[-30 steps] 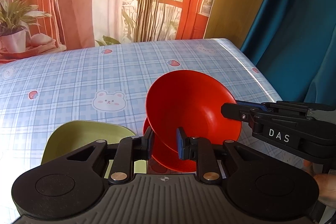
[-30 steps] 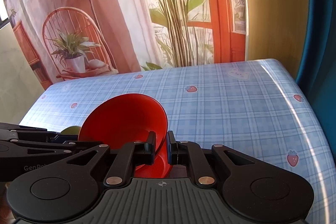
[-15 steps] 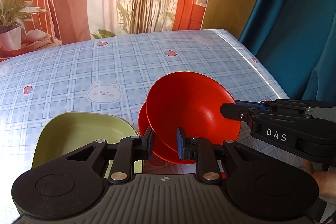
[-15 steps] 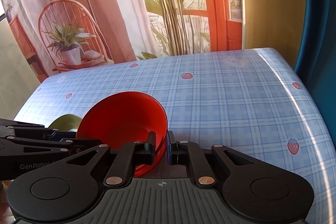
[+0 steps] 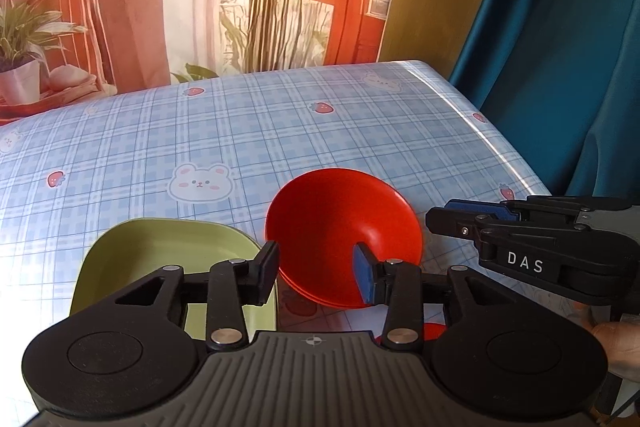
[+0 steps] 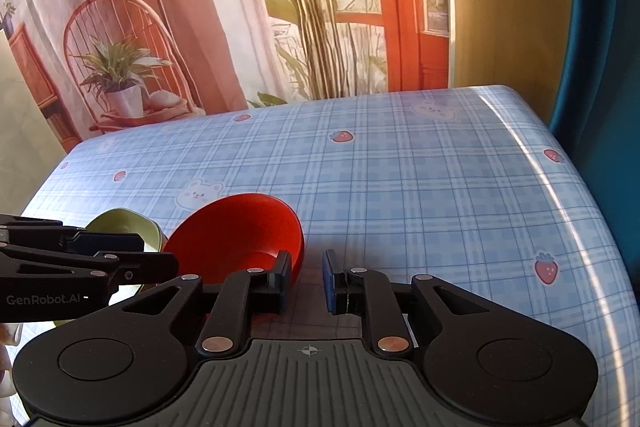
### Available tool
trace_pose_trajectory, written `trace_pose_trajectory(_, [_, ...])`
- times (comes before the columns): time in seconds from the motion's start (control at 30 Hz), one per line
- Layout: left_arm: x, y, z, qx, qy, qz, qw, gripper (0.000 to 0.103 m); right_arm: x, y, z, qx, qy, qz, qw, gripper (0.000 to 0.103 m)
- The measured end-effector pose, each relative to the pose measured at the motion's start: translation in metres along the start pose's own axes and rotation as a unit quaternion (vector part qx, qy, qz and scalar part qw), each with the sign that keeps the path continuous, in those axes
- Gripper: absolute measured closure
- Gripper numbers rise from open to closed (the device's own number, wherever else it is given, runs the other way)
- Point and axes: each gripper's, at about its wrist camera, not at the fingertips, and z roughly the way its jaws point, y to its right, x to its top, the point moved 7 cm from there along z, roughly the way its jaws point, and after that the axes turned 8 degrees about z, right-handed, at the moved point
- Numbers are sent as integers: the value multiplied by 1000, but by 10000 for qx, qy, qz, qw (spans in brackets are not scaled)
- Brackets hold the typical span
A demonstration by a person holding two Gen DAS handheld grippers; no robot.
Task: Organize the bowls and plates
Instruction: 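Carry the held red bowl with the right gripper toward the standing red bowl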
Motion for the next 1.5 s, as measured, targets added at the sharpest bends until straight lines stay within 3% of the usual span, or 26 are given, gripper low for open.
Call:
trace_pose_trajectory(0.17, [-6,8,-12,11,43,103,9999,58,-4,0,-12,9,66,-3,10000,87])
trace_pose_trajectory(0.23, [-10,10,-17,67,59,151,9998,50,-7,0,-17,6,99,16,9999,87])
trace_pose_trajectory(1.1, [-67,10,-47,374,183,-103,9991,46,-72,-27,-61,75,582,-299,9978,85])
trace_pose_trajectory(1.5, [-86,11,-46,398,38,-176,9990,46,-101,-21,-65,105,482,-193,9986,81])
